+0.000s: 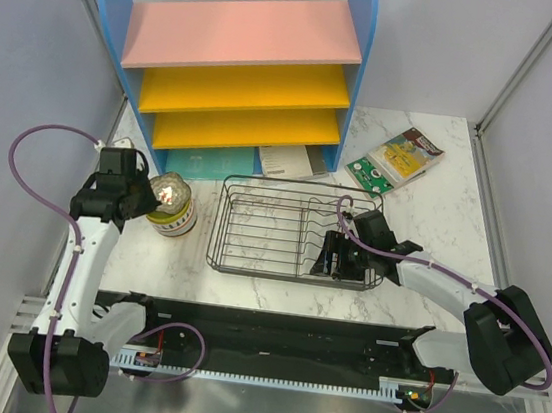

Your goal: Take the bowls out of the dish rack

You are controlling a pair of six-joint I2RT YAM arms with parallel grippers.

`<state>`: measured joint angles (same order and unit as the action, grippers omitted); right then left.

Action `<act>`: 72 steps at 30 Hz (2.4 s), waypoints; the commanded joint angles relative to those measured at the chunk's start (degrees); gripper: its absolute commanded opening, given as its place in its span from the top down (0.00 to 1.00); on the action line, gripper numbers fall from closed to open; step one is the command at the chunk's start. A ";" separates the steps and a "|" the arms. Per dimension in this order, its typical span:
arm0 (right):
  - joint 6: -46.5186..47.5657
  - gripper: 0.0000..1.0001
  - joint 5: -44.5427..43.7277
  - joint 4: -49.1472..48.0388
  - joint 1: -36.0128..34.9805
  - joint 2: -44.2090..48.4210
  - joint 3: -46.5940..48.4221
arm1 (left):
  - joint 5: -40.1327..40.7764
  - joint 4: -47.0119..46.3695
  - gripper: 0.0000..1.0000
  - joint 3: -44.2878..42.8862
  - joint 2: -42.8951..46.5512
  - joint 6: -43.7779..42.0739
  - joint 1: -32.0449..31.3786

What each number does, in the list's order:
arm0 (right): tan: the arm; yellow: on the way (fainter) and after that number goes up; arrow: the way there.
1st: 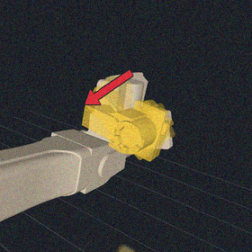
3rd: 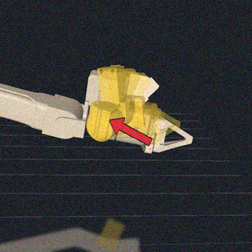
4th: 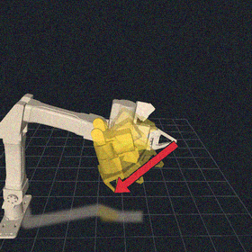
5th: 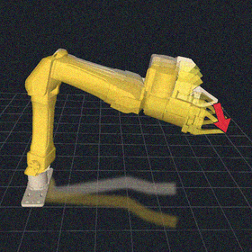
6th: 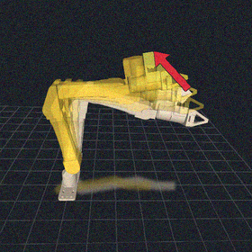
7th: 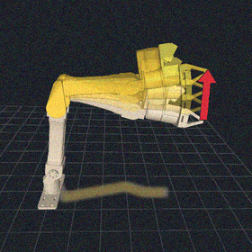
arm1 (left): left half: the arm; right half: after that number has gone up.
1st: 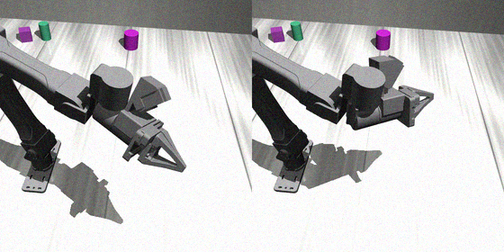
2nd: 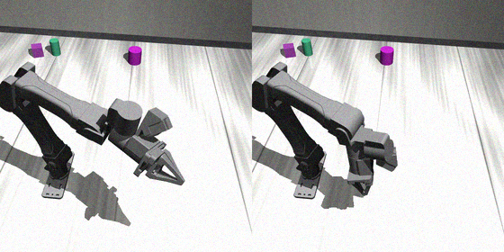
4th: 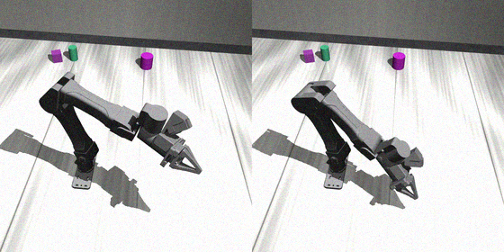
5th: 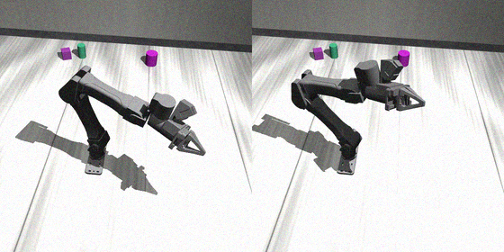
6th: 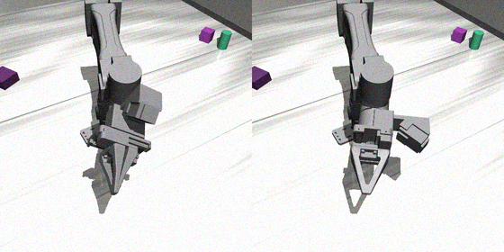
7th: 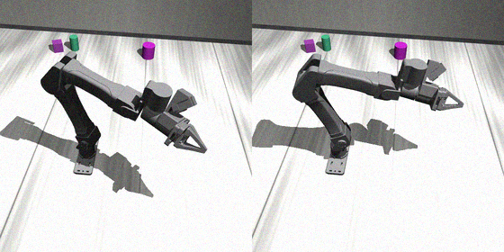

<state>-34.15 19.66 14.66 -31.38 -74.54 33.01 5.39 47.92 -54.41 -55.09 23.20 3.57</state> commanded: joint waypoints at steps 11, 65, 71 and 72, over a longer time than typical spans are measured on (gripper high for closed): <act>1.63 0.23 -2.34 -0.59 0.00 -0.52 -1.46 | 0.59 1.12 0.73 -0.87 -2.04 -0.26 0.29; 2.51 0.25 -2.34 1.08 -0.35 -5.17 8.46 | -16.90 -3.10 0.34 -4.21 7.19 -6.68 -1.29; 3.82 0.23 -5.59 8.17 -0.44 -2.19 15.93 | -17.51 -3.18 0.34 -2.63 6.75 -7.47 -1.38; 4.35 0.22 -6.21 9.50 -0.44 -0.88 16.98 | -17.69 -3.27 0.34 -2.28 6.58 -7.47 -1.38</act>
<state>-32.21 17.41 19.90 -31.66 -79.44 43.46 -10.13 46.44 -57.95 -48.60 18.17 2.37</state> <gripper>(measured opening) 0.770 0.662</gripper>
